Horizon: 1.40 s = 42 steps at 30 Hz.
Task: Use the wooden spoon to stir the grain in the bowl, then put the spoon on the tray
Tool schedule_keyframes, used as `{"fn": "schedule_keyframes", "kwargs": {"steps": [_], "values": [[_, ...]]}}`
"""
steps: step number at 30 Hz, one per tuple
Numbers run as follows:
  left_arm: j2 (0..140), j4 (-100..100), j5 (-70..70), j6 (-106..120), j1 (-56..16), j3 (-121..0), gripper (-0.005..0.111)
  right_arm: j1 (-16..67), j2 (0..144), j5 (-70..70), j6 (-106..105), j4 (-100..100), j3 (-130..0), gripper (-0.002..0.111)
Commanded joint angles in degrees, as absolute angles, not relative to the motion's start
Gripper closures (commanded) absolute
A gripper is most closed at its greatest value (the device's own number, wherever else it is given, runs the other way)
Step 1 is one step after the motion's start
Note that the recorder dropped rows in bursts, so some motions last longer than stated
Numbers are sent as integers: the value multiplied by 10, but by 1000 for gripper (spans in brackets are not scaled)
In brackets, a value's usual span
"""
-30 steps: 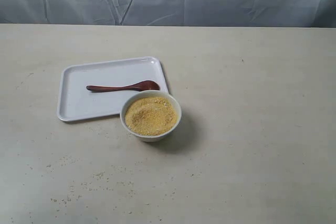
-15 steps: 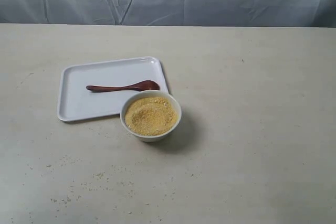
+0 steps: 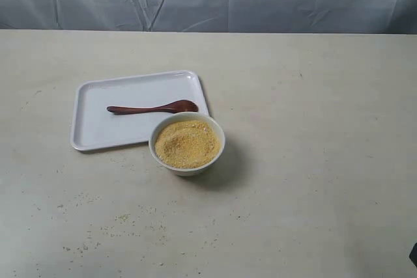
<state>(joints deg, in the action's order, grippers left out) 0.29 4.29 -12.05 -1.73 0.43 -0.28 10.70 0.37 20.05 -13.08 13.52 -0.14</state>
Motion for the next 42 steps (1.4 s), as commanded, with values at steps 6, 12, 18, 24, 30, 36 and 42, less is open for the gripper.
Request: {"fn": "schedule_keyframes", "kwargs": {"steps": [6,12,18,24,30,36,42], "values": [[0,41,-118,-19,5,0,106,107,0,187,-133,134,0,109],[0,41,-118,-19,5,0,106,107,0,187,-133,134,0,109],[0,41,-118,-19,5,0,106,80,0,187,-132,135,0,109],[0,41,-119,-19,5,0,106,75,0,187,-132,135,0,109],[0,41,-119,-19,5,0,106,75,0,186,-133,134,0,109],[0,41,-119,-19,5,0,106,75,0,186,-133,81,0,109],[0,41,-119,-19,5,0,106,75,0,183,-133,81,0,109]]}}
